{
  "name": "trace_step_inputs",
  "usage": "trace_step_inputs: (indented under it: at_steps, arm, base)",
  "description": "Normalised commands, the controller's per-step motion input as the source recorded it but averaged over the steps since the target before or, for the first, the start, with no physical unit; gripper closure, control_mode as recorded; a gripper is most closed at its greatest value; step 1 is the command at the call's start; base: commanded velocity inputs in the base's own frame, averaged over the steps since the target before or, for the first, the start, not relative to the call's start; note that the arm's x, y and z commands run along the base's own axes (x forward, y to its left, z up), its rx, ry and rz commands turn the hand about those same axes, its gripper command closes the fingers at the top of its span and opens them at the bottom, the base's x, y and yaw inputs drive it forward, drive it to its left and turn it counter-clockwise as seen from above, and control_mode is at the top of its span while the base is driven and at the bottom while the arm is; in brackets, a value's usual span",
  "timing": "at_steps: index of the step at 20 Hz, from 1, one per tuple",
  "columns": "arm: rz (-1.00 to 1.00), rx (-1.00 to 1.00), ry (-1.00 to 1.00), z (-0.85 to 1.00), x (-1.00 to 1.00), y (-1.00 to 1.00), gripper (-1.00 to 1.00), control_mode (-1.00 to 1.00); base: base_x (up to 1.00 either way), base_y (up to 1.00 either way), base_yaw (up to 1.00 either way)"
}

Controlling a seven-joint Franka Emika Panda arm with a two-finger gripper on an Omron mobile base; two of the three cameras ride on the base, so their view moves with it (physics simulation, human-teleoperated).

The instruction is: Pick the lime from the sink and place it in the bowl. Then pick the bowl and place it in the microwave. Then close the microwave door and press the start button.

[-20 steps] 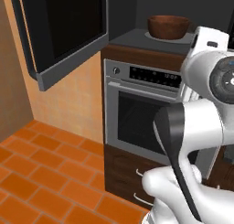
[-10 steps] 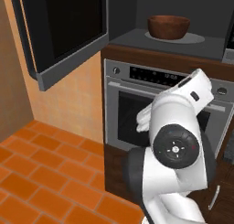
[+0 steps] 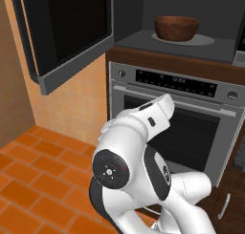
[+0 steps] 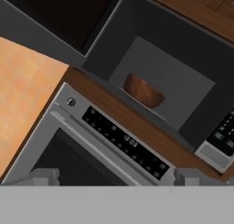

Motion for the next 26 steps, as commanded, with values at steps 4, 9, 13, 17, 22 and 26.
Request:
trace_step_inputs:
  at_steps: [4,9,13,17,22,26]
  arm:
    - [0.0,0.1,-0.14,-0.54,0.22,0.69,-1.0,-1.0]
    - [0.0,0.07,-0.03,-0.4,0.52,0.86,-1.0,-1.0]
    - [-0.08,-0.1,0.04,-0.33,0.62,0.99,-1.0,-1.0]
    - [-0.18,-0.03,-0.02,-0.2,0.72,0.8,-1.0,-1.0]
    - [-0.13,-0.05,-0.02,-0.05,0.57,0.83,-1.0,-1.0]
    - [-0.11,-0.12,-0.04,-0.02,0.52,0.59,-1.0,-1.0]
  base:
    - [0.0,0.0,0.0]
    - [0.0,0.0,0.0]
    - [0.0,0.0,0.0]
    - [0.0,0.0,0.0]
    - [0.0,0.0,0.0]
    - [0.0,0.0,0.0]
